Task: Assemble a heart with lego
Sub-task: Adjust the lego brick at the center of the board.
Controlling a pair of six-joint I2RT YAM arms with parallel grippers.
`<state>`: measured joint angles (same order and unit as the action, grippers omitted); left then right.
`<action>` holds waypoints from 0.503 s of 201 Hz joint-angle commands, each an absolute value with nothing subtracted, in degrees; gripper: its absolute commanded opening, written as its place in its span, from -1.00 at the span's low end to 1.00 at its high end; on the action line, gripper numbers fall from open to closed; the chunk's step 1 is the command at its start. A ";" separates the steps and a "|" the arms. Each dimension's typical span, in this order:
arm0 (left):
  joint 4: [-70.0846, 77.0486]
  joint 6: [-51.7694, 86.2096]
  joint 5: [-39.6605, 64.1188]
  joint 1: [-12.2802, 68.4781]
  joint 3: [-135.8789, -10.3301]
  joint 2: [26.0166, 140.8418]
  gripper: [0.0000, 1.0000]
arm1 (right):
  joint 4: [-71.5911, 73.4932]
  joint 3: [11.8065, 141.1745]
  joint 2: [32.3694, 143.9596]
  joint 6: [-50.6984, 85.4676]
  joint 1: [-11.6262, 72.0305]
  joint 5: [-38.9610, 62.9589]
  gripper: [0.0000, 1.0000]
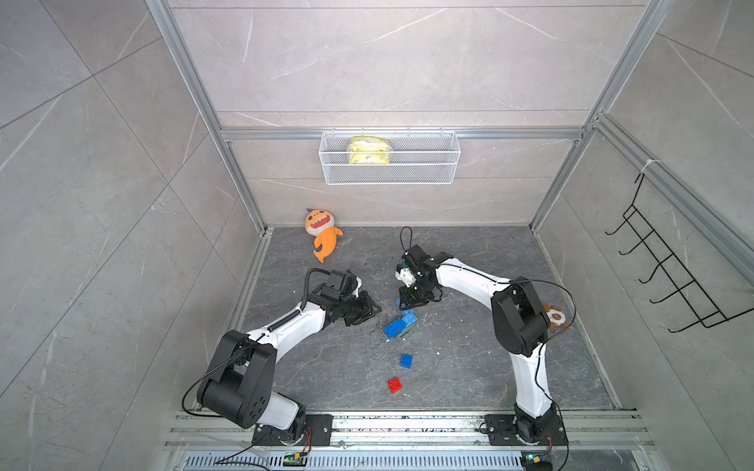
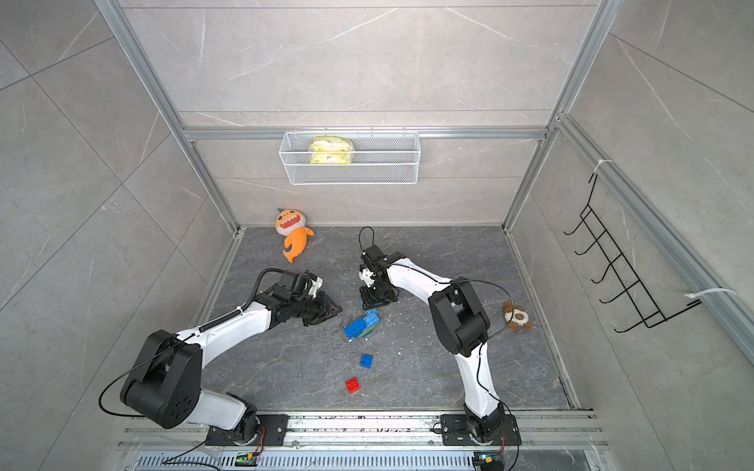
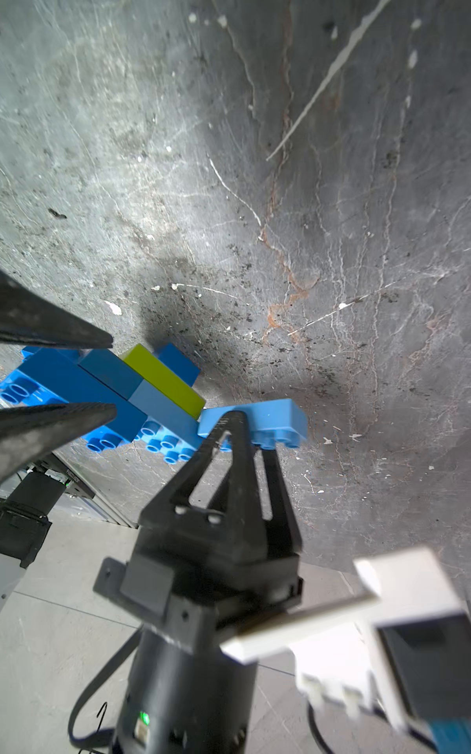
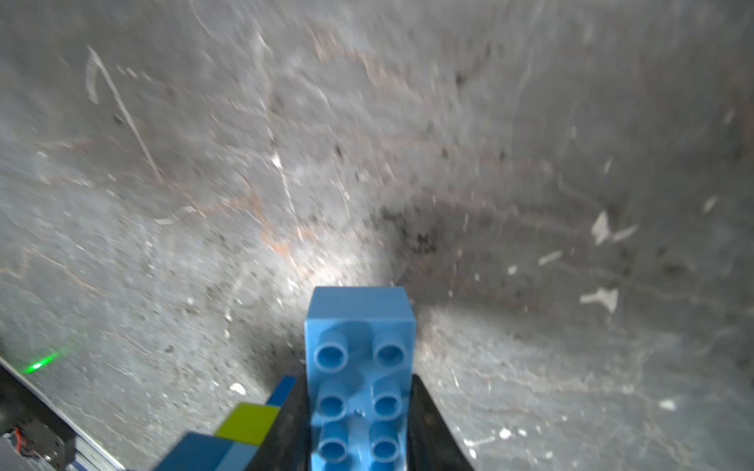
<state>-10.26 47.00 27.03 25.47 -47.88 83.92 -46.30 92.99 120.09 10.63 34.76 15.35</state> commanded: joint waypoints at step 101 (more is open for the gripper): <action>-0.30 51.43 28.54 25.49 -41.87 81.74 -0.20 | -45.48 77.52 104.70 12.52 35.45 13.89 -0.57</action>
